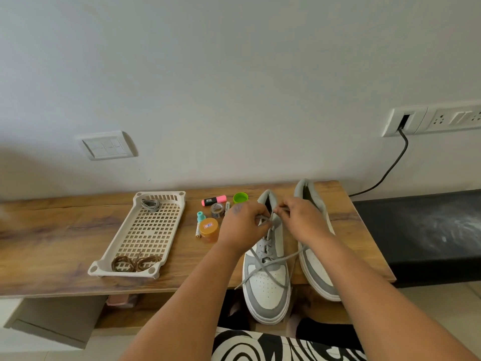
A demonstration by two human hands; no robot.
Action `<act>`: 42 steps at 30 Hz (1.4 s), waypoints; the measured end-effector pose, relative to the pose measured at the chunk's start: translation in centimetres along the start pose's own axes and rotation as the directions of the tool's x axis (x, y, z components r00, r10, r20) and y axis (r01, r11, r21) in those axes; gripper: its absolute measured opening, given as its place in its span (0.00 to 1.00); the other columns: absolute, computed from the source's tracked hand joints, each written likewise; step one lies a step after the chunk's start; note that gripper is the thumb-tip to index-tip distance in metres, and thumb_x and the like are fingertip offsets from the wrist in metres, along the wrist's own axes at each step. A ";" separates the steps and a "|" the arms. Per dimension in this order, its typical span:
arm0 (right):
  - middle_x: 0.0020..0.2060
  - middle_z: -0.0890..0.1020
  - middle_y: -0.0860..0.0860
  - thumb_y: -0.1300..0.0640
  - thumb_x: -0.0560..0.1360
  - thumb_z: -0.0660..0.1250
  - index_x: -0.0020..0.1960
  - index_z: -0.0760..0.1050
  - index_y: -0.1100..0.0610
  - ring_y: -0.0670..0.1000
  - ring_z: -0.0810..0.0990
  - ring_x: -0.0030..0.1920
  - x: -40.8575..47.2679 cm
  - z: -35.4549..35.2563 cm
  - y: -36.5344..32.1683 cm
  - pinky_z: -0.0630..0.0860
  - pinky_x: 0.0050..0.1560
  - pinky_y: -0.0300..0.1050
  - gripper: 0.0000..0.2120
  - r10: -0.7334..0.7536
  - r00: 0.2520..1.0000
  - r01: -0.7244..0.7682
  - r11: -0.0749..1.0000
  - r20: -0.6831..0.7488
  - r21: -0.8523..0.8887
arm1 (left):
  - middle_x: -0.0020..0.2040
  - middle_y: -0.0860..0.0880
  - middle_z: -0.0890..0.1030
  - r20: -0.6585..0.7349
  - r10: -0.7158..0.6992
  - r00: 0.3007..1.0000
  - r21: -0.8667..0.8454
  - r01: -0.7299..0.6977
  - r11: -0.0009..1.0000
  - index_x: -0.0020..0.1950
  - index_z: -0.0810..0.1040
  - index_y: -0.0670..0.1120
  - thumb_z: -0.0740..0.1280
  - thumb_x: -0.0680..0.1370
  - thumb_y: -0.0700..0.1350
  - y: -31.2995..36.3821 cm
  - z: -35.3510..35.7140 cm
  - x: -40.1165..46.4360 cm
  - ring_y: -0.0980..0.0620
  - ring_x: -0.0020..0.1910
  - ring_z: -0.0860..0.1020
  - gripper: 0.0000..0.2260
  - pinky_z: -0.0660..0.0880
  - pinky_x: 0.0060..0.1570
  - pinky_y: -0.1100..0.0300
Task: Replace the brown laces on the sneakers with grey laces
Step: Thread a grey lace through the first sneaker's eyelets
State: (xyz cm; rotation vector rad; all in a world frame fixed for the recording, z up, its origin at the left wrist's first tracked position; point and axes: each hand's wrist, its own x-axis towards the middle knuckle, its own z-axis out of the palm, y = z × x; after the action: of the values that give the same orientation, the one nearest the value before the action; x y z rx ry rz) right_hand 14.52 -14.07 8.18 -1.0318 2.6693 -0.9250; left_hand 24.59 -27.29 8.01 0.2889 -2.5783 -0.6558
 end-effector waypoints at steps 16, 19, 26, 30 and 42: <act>0.48 0.80 0.44 0.52 0.75 0.70 0.56 0.76 0.49 0.46 0.79 0.50 -2.6 1.2 -0.7 0.68 0.40 0.32 0.09 0.037 0.964 -0.081 0.984 0.263 0.157 | 0.39 0.51 0.70 0.624 -0.374 0.687 -0.412 0.695 0.589 0.43 0.77 0.49 0.63 0.82 0.50 -0.4 -1.0 -0.4 0.54 0.35 0.64 0.10 0.62 0.34 0.62; 0.43 0.81 0.42 0.47 0.71 0.75 0.54 0.77 0.49 0.41 0.79 0.46 -3.3 1.9 -0.8 0.70 0.41 0.32 0.14 0.024 0.998 -0.040 0.966 0.066 0.257 | 0.35 0.52 0.70 0.633 -0.360 0.685 -0.439 0.701 0.562 0.43 0.76 0.47 0.64 0.82 0.49 -0.4 -0.8 -0.5 0.57 0.31 0.63 0.09 0.59 0.29 0.65; 0.40 0.85 0.47 0.58 0.73 0.74 0.50 0.82 0.51 0.36 0.79 0.40 -3.2 1.0 -1.7 0.73 0.41 0.27 0.07 0.073 0.997 -0.056 0.930 -0.034 0.364 | 0.33 0.50 0.66 0.532 -0.436 0.726 -0.466 0.681 0.565 0.46 0.80 0.45 0.65 0.81 0.48 0.0 -0.8 -0.5 0.55 0.31 0.60 0.10 0.57 0.29 0.62; 0.42 0.83 0.50 0.60 0.76 0.69 0.57 0.76 0.54 0.45 0.79 0.42 -4.0 -1.0 -1.9 0.69 0.40 0.41 0.10 0.162 0.879 -0.455 0.568 0.449 0.685 | 0.34 0.51 0.70 0.531 -0.437 0.726 -0.445 0.678 0.585 0.54 0.80 0.39 0.65 0.82 0.49 0.0 -0.9 -0.8 0.55 0.32 0.63 0.13 0.61 0.31 0.62; 0.26 0.74 0.48 0.46 0.66 0.78 0.51 0.81 0.58 0.43 0.63 0.26 -4.0 -7.7 1.0 0.57 0.27 0.37 0.20 -0.107 0.977 -0.185 -0.013 0.183 0.983 | 0.39 0.47 0.74 0.486 -0.462 0.742 -0.402 0.659 0.636 0.46 0.82 0.44 0.64 0.82 0.49 -0.2 -1.2 -0.5 0.53 0.37 0.66 0.12 0.65 0.38 0.59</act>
State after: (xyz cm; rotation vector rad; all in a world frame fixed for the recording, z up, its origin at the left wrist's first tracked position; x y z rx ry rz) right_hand 14.44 -7.09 13.46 -0.5007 1.0162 -2.0489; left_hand 25.62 -27.75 8.69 0.8863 -2.4221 -1.7972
